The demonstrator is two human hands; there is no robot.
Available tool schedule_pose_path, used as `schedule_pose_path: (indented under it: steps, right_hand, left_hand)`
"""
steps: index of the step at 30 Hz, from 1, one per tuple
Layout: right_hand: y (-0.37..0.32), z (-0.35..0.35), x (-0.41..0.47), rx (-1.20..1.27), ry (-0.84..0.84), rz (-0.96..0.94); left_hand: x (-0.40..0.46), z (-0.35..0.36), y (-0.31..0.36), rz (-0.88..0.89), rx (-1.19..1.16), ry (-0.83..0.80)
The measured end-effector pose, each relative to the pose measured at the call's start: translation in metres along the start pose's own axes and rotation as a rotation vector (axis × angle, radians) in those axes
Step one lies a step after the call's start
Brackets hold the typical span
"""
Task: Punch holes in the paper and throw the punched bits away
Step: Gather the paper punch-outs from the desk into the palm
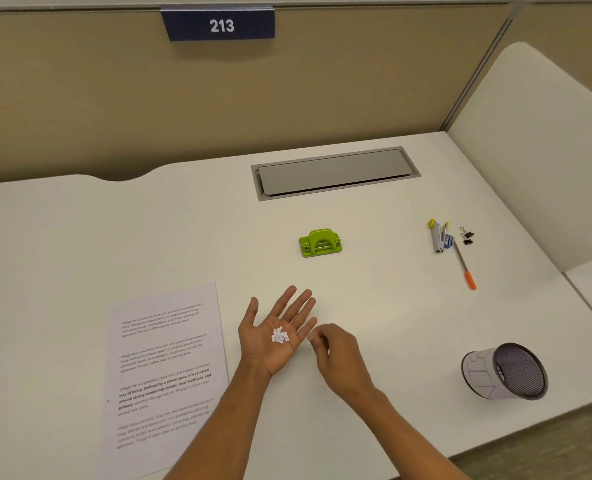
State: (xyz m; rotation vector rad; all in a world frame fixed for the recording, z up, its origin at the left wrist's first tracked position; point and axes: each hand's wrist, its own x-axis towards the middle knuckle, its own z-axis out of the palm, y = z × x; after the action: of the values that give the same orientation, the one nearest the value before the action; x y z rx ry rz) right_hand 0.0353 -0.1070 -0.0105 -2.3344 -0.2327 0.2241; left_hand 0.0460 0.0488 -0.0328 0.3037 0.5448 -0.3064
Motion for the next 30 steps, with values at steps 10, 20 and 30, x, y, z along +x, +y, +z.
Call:
schedule_pose_path:
  steps: [10,20,30]
  right_hand:
    - [-0.037,-0.024,0.027,-0.059,-0.063,-0.149]
    - [-0.011,-0.045,0.033,0.173,0.101,-0.064]
    - [0.027,-0.081,0.042,0.436,0.074,0.218]
  left_hand:
    - [0.008,0.017,-0.003,-0.023,0.055,-0.049]
    - [0.011,0.022,-0.012,-0.021,0.013,-0.039]
    - [0.025,0.042,-0.029,0.026,0.029,0.006]
